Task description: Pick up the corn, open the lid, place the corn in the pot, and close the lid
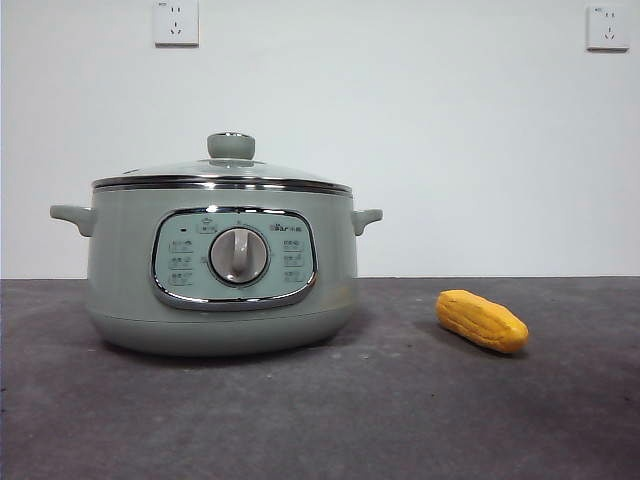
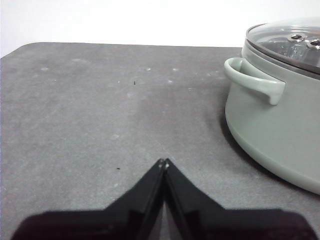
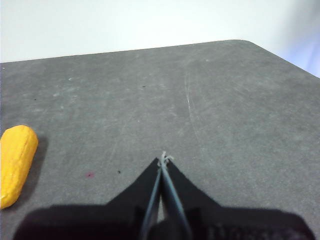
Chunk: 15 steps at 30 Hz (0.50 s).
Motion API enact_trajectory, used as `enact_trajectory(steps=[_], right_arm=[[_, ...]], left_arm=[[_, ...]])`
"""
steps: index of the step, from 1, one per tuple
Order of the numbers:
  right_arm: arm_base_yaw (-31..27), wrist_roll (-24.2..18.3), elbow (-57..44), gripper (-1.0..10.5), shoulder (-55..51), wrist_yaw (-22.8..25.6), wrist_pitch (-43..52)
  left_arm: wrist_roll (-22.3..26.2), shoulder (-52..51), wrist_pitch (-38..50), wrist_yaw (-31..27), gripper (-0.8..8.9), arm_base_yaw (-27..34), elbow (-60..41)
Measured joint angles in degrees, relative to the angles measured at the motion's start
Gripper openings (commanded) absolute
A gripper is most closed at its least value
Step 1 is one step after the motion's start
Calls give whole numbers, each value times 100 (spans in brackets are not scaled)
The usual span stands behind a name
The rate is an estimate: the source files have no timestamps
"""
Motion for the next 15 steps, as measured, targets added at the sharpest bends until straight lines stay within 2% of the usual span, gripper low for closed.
enact_trajectory(steps=[2,5,11,15], right_arm=[[0,48,0,1,0,-9,0],[0,365,0,1,0,-219,-15],[0,935,24,-10,2,-656,157],[0,1294,354,-10,31,-905,-133]], left_arm=[[0,0,0,2,-3,0,0],[-55,0,0,72,-3,0,0],[-332,0,-101,761,-6,0,46],[-627,13,-479,994,-6,0,393]])
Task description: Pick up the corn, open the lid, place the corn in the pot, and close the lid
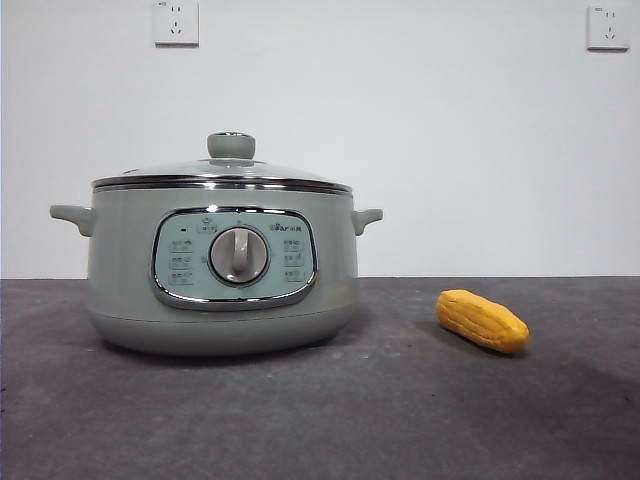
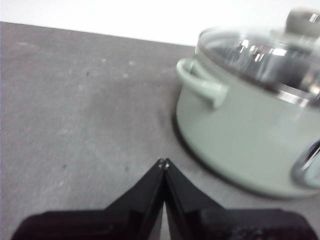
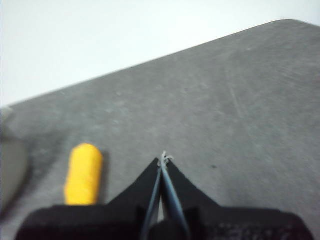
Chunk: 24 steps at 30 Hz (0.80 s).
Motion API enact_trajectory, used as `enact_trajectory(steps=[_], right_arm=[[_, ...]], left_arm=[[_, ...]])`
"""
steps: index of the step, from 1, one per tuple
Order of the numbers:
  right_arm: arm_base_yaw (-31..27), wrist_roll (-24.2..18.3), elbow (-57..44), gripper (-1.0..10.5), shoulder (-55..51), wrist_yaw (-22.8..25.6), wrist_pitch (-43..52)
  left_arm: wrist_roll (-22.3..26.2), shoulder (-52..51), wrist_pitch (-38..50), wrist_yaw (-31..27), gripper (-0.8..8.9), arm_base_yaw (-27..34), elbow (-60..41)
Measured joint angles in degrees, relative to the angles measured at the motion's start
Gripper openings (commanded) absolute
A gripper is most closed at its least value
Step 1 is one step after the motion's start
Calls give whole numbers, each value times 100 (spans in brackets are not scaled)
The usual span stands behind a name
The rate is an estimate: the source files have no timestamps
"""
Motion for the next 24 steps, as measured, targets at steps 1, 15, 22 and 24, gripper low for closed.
enact_trajectory(steps=[1,15,22,24], right_arm=[[0,68,120,-10,26,-48,-50],[0,-170,2826,-10,1606,-1779,-2179],[0,-1032,4363,-10,2551,-2155,-3687],[0,-1204,4728,-10,2785,-2264,-4076]], left_arm=[[-63,0,-44,22,-6,0,103],[-483,866,-1497,1266,-6,0,2140],[-133,1547,-2675,1915,-6,0,3335],[-39,1711,-2894,1974,-6,-13,3665]])
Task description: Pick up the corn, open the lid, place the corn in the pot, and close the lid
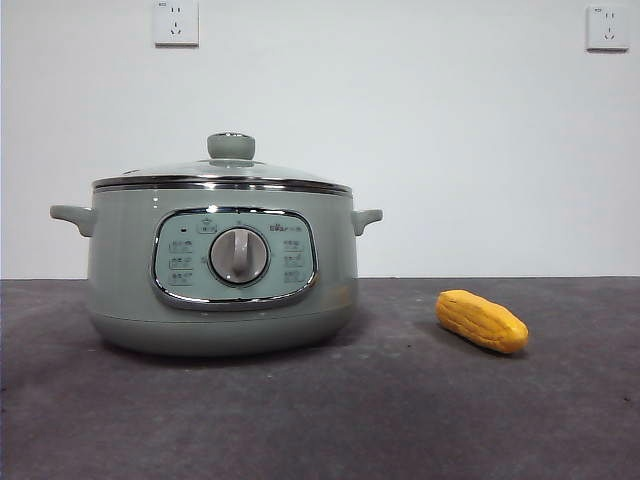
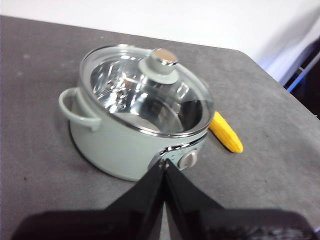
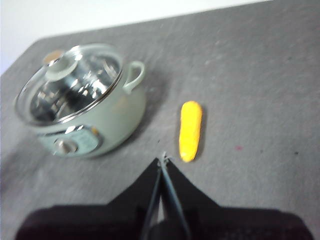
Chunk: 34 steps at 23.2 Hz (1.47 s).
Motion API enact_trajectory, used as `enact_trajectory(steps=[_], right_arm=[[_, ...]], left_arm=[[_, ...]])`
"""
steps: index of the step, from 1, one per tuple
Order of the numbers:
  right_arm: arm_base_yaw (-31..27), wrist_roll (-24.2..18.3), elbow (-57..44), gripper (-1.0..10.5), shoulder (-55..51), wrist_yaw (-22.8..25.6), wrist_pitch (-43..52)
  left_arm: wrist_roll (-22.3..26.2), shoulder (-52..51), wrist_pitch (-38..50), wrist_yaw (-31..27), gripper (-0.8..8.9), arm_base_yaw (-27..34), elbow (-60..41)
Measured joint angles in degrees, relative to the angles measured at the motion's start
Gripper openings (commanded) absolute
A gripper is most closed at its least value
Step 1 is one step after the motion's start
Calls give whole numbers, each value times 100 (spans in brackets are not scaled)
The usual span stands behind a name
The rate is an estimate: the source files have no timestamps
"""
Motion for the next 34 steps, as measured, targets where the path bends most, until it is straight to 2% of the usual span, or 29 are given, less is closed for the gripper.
enact_trajectory(steps=[7,9,17,18,19,20,21,22,23,27,30,34], right_arm=[[0,-686,1045,-9,675,-131,-1491],[0,-789,1152,-9,750,-131,-1561],[0,-844,1174,3,758,-131,-1661],[0,-846,1174,41,758,-131,-1650],[0,-846,1174,161,765,-131,-1604],[0,-844,1174,348,774,-133,-1537],[0,-841,1174,538,793,-133,-1521],[0,-841,1174,647,817,-133,-1523],[0,-841,1174,658,855,-133,-1521],[0,-839,1174,657,1054,-374,-1447],[0,-824,1174,657,1362,-483,-1145],[37,-710,1185,619,2201,-713,-562]], left_arm=[[422,557,-896,17,-6,-236,1226],[540,721,-1134,17,-6,-343,1475],[625,811,-1193,17,3,-455,1515],[623,815,-1193,17,73,-455,1515],[623,822,-1191,17,241,-455,1515],[621,822,-1187,17,477,-455,1515],[616,822,-1180,17,637,-455,1515],[608,824,-1174,17,649,-455,1515],[605,831,-1174,17,648,-455,1515],[605,927,-1158,20,648,-455,1515],[605,1034,-1023,229,648,-455,1515],[599,1241,-977,317,648,-455,1515]])
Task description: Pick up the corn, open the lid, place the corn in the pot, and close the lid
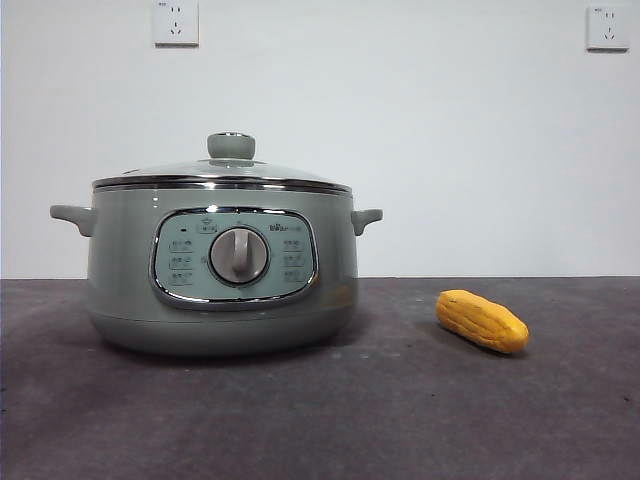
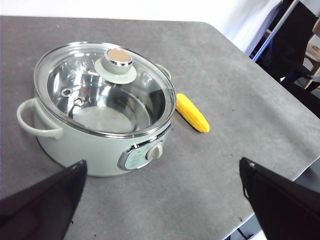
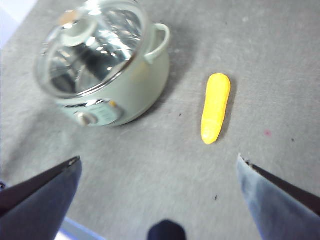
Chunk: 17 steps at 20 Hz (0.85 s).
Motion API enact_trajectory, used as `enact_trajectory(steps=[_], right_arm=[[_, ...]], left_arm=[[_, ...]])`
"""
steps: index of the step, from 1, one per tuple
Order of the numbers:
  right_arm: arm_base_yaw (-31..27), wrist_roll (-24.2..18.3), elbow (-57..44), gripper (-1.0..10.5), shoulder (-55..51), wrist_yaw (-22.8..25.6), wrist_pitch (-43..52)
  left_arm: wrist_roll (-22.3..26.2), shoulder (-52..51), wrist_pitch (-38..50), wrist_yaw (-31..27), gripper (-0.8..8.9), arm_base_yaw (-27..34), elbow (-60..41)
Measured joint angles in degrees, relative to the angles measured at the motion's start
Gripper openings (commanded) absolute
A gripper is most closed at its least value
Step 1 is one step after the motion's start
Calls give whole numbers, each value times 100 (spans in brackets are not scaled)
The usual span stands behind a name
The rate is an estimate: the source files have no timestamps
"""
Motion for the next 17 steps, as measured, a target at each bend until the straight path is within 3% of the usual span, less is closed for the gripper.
enact_trajectory(steps=[5,12,17], right_arm=[[664,127,0,563,1606,227,776],[1700,131,0,562,3563,1906,1631],[2061,199,0,561,4409,2662,2124]], left_arm=[[0,321,160,24,648,0,0],[-42,723,389,280,648,0,0],[-42,890,402,280,648,0,0]])
